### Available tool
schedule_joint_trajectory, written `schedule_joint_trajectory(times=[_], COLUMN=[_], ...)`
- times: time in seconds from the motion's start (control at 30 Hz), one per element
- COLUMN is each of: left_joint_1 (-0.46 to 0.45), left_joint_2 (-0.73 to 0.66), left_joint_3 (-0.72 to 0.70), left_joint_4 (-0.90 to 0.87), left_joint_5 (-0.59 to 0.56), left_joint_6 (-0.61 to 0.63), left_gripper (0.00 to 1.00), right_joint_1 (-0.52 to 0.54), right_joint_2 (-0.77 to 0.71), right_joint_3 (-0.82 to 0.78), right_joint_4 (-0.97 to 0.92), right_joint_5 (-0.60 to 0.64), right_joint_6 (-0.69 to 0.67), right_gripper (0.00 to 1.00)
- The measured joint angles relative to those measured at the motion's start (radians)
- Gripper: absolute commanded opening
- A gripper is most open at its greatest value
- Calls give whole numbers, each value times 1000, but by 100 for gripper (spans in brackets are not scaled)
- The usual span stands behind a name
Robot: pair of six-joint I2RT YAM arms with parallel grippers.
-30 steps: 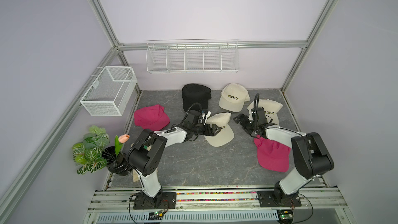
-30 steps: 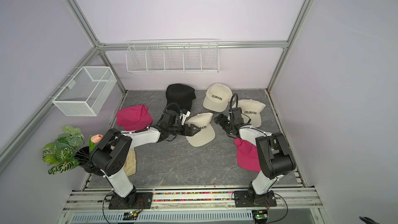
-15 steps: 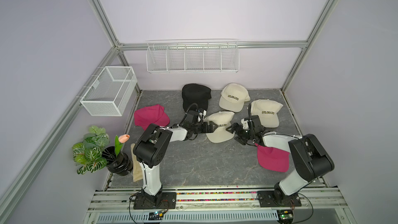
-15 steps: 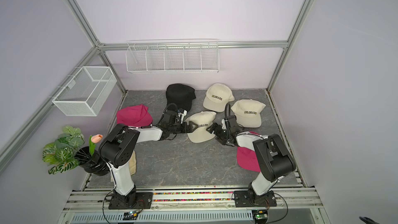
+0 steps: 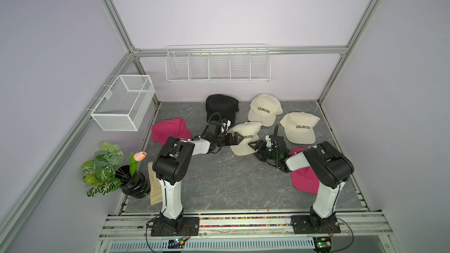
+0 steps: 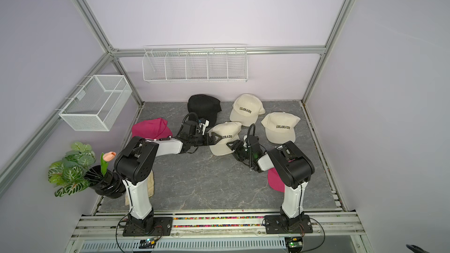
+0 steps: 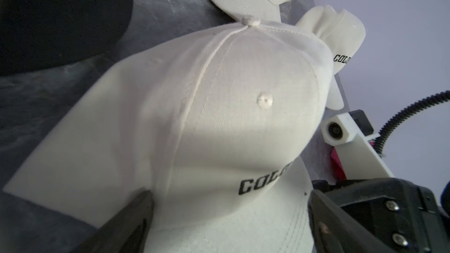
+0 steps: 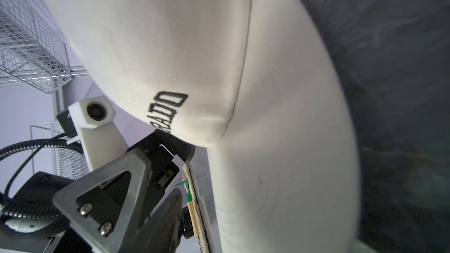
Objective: Stack the baseball caps by color
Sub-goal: Pick up the baseball cap from the center of the board.
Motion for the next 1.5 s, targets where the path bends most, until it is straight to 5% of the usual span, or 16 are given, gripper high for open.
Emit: schedule_joint_trajectory(times=[0.2,0.43,0.63,0.97,1.07,1.23,1.3,1.5], left_joint_1=[-4,6,13,-18,-22,-22,-19,34], left_joint_2=[-5,-175,-407,-325,-261,-169,-166,-180], left_joint_3=[0,-30,-145,-190,-191,-169,-164,-143], left_joint_4=[-5,-14,212,439,571,756,801,750], left_joint_5=[26,-2,-96,-87,-42,27,43,99], left_joint_6=[-26,-174,-394,-572,-631,-724,-732,-636], left_gripper=[100,100,100,97,82,18,1,0], right_joint_1=[18,36,74,124,130,138,136,132], right_joint_2=[62,-44,-106,-106,-106,-106,-106,-123], right_joint_3=[-46,-76,-2,137,139,139,137,69], right_joint_4=[196,295,415,484,483,479,465,461], right_joint_5=[92,230,382,399,392,392,393,345], right_joint_6=[118,137,75,3,3,2,-3,-129], right_gripper=[8,6,7,10,12,23,33,72])
